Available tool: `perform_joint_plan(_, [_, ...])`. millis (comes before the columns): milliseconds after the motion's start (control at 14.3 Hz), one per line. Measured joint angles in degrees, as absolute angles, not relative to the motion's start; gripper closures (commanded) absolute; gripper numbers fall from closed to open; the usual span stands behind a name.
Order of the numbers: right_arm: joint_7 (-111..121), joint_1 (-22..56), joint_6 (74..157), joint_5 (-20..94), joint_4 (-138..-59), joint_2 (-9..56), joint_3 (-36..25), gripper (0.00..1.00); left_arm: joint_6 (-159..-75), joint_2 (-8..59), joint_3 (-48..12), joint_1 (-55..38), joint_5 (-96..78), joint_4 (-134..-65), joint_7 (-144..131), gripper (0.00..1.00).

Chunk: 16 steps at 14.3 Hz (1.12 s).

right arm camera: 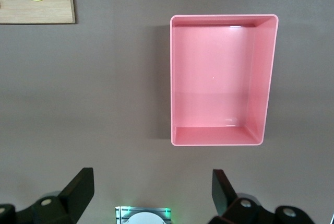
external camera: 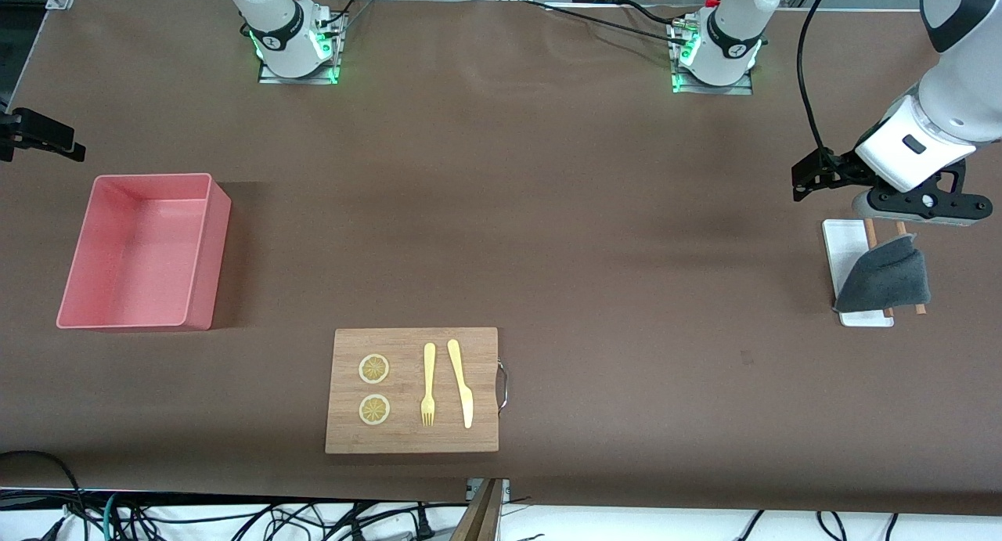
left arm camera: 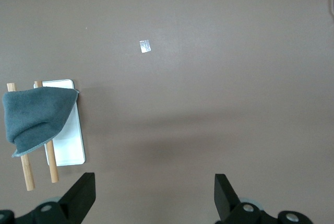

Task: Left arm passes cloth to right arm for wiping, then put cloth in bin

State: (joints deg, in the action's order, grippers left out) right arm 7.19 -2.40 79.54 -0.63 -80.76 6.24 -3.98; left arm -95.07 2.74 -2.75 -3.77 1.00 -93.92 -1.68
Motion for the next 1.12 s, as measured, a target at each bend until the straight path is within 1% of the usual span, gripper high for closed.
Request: perform_joint_plan(1115, [7.2,-2.4,79.5,-0.6,-80.8,6.2,-4.0,0.00,-94.4,2.7,-2.7,-3.8,1.0,-93.9,-1.7,0.00])
